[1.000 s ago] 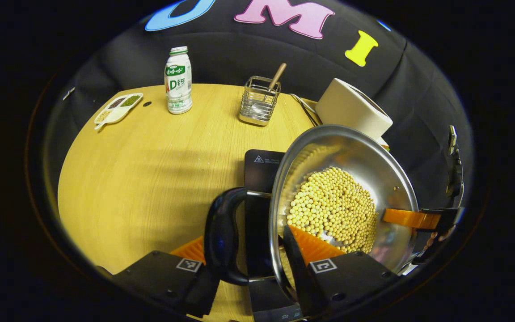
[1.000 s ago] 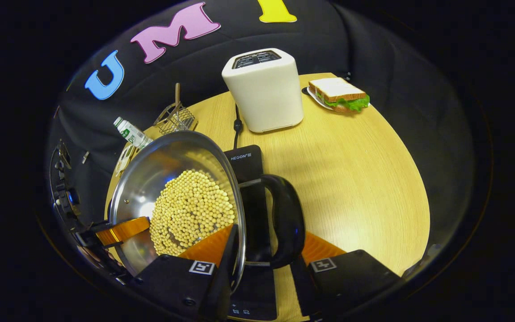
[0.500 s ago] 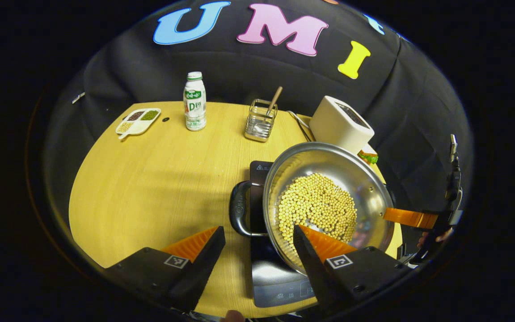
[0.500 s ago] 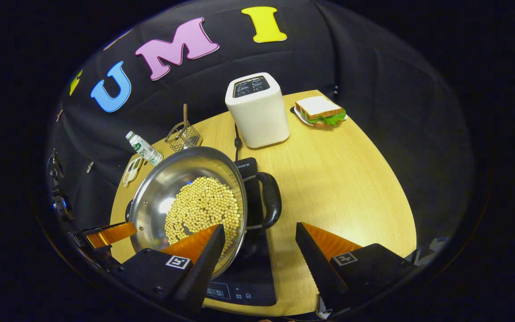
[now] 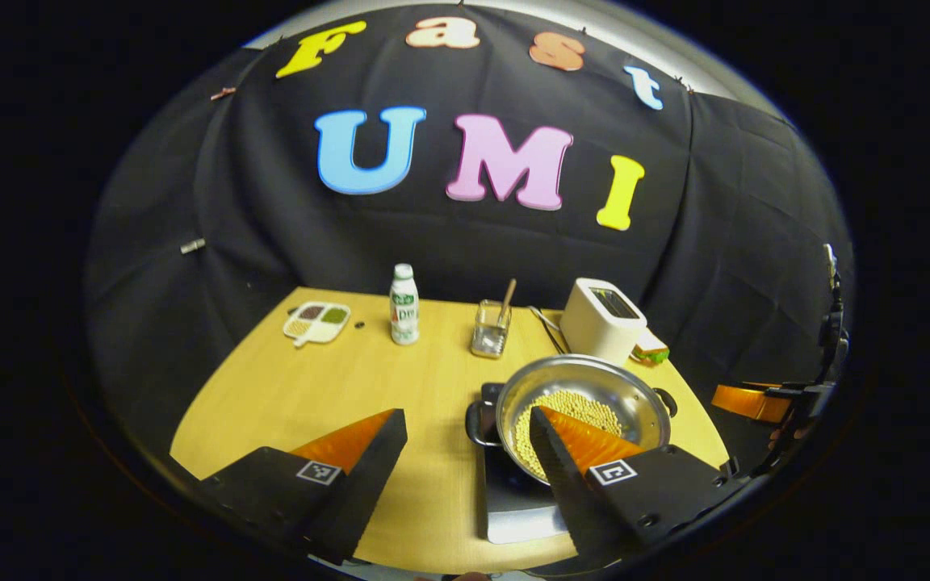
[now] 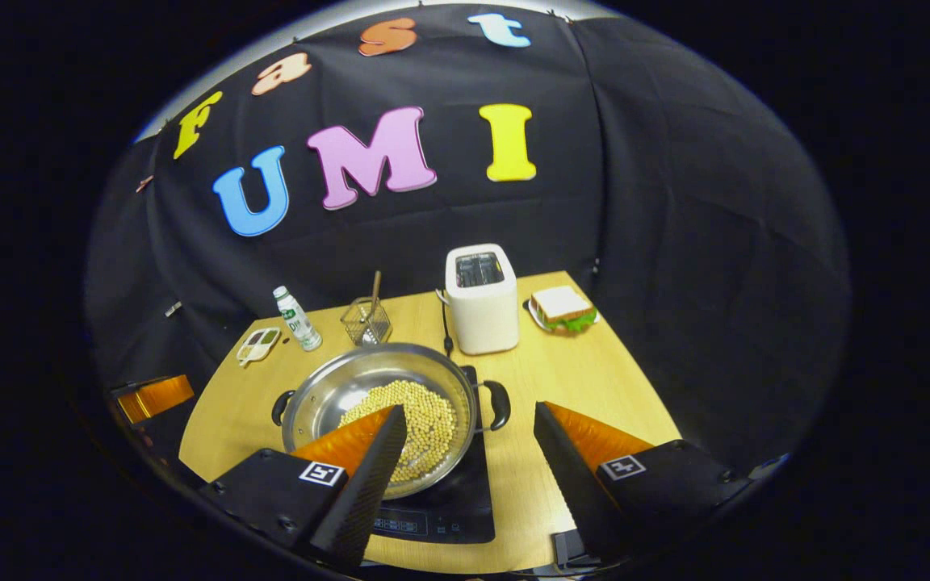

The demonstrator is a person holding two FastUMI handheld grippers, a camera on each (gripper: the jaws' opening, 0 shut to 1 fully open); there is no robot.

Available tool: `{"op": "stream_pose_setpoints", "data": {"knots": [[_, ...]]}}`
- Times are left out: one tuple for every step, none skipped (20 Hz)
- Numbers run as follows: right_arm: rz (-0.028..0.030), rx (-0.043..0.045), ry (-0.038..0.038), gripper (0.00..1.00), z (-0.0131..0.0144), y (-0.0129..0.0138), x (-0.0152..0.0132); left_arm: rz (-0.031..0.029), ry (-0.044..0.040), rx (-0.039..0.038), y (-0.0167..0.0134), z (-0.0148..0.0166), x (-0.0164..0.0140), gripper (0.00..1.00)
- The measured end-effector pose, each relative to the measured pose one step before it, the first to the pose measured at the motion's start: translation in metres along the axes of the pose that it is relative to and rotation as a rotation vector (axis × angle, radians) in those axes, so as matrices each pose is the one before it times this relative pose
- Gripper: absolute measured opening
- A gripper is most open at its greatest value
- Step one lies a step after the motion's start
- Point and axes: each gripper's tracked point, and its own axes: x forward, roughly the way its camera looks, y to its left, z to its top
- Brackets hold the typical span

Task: First push the handle of the pot to place it horizontally, then grasp the pot with both hands and set it on the induction cooktop.

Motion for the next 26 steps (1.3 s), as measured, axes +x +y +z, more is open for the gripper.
{"op": "stream_pose_setpoints", "data": {"knots": [[0.00024, -0.01799, -0.04349, 0.99, 0.01131, 0.00612, -0.00976, 0.01198, -0.0519, 0.02439, 0.0044, 0.01269, -0.01466, 0.95], [-0.00067, -0.00511, -0.03416, 0.99, 0.00947, 0.00567, -0.01108, 0.00438, -0.04733, 0.0163, 0.00303, 0.01325, -0.01365, 0.95], [0.00597, -0.00096, -0.03667, 0.99, 0.00805, 0.00837, -0.01047, 0.00136, -0.04213, 0.01382, -0.00013, 0.00982, -0.01358, 0.95], [0.00118, -0.003, -0.04164, 0.99, 0.00878, 0.00679, -0.01021, 0.00192, -0.04067, 0.01216, -0.00021, 0.00942, -0.01104, 0.95], [-0.00617, -0.00713, -0.04646, 0.99, 0.00844, 0.00429, -0.00908, 0.00042, -0.04268, 0.0127, 0.00132, 0.00641, -0.00996, 0.95], [-0.01009, -0.00698, -0.04618, 0.98, 0.00856, 0.00138, -0.00798, 0.00169, -0.03895, 0.01137, 0.00034, 0.00627, -0.01032, 0.95], [-0.01153, -0.00319, -0.03747, 0.98, 0.00607, 0.00222, -0.00848, 0.00027, -0.02497, 0.00366, -0.00034, 0.00047, -0.00971, 0.95], [-0.01443, -0.00238, -0.02697, 0.98, 0.00283, 0.00193, -0.00844, -0.00251, -0.01936, 0.0, -0.00019, -0.00013, -0.00978, 0.95], [-0.01738, -0.00178, -0.01589, 0.98, 0.00078, 0.0011, -0.00813, 0.00477, -0.02164, -0.00767, 0.00242, -0.00026, -0.00773, 0.95], [-0.01423, 0.00156, -0.01474, 0.98, -0.0004, 0.00197, -0.00684, 0.00615, -0.01107, -0.0124, 0.00288, 0.00031, -0.00675, 0.95], [-0.01222, 0.00787, -0.01082, 0.98, -0.00109, 0.00133, -0.00717, 0.01254, -0.00621, -0.01848, 0.00393, -0.00203, -0.00791, 0.96], [-0.00334, 0.01391, -0.00412, 0.98, -0.00126, 0.00345, -0.00589, 0.01352, -0.00154, -0.01624, 0.00431, -0.00292, -0.00572, 0.96], [0.00874, 0.01395, -0.00378, 0.98, -0.00242, 0.00609, -0.00515, 0.00702, -0.00094, -0.01257, 0.00308, -0.00295, -0.00379, 0.95], [0.01472, 0.01497, -0.0089, 0.98, -0.00254, 0.00628, -0.00438, 0.00001, -0.00092, -0.0148, 0.00193, -0.00329, -0.00419, 0.95], [0.01473, 0.01374, -0.02115, 0.98, 0.00321, 0.00555, -0.00238, -0.00777, 0.00307, -0.01135, 0.0002, -0.00255, -0.00102, 0.95], [0.00494, 0.00434, -0.01802, 0.98, 0.00137, 0.00478, -0.00173, -0.00899, 0.00704, -0.00781, 0.00034, -0.00348, -0.00106, 0.95], [-0.00122, -0.01415, -0.017, 0.98, 0.00096, 0.00194, -0.00113, -0.00795, 0.00573, -0.0005, 0.00061, -0.00453, -0.00013, 0.95], [-0.00319, -0.02563, -0.01933, 0.98, 0.00137, -0.00062, -0.00296, -0.00248, 0.00206, 0.00392, 0.00227, -0.00184, -0.00021, 0.95], [-0.00424, -0.02659, -0.01979, 0.98, 0.00244, 0.00094, -0.00162, -0.00061, -0.00378, 0.004, 0.00409, 0.00027, 0.00132, 0.95], [-0.00141, -0.01705, -0.0172, 0.98, 0.003, 0.00308, -0.00135, -0.00242, -0.00211, 0.00149, 0.00159, 0.00108, 0.00025, 0.95], [0.00185, -0.00537, -0.00512, 0.98, 0.00134, 0.00412, -0.00017, -0.00714, -0.0003, -0.00173, -0.0011, -0.00086, 0.00213, 0.95], [0.00525, 0.00241, -0.00204, 0.98, -0.00072, 0.00511, -0.00096, -0.00389, -0.00149, -0.00042, -0.00096, -0.00141, 0.00053, 0.95], [0.00293, 0.00341, -0.00033, 0.98, 0.00045, 0.00369, 0.00073, -0.00694, -0.0032, 0.00033, -0.0009, 0.0006, 0.00027, 0.95], [-0.001, 0.00121, -0.00156, 0.98, 0.00027, 0.00054, 0.00109, -0.00571, -0.00127, -0.00017, -0.00013, -0.00016, -0.00011, 0.95], [-0.00399, 0.00017, -0.00001, 0.98, 0.00072, 0.00018, 0.00142, -0.00445, -0.00398, -0.0006, -0.00011, 0.00114, 0.0, 0.95], [-0.00319, 0.00266, 0.00043, 0.98, -0.0002, -0.00017, 0.00084, -0.0035, -0.00247, -0.00062, -0.00024, -0.00026, 0.00091, 0.95]]}}
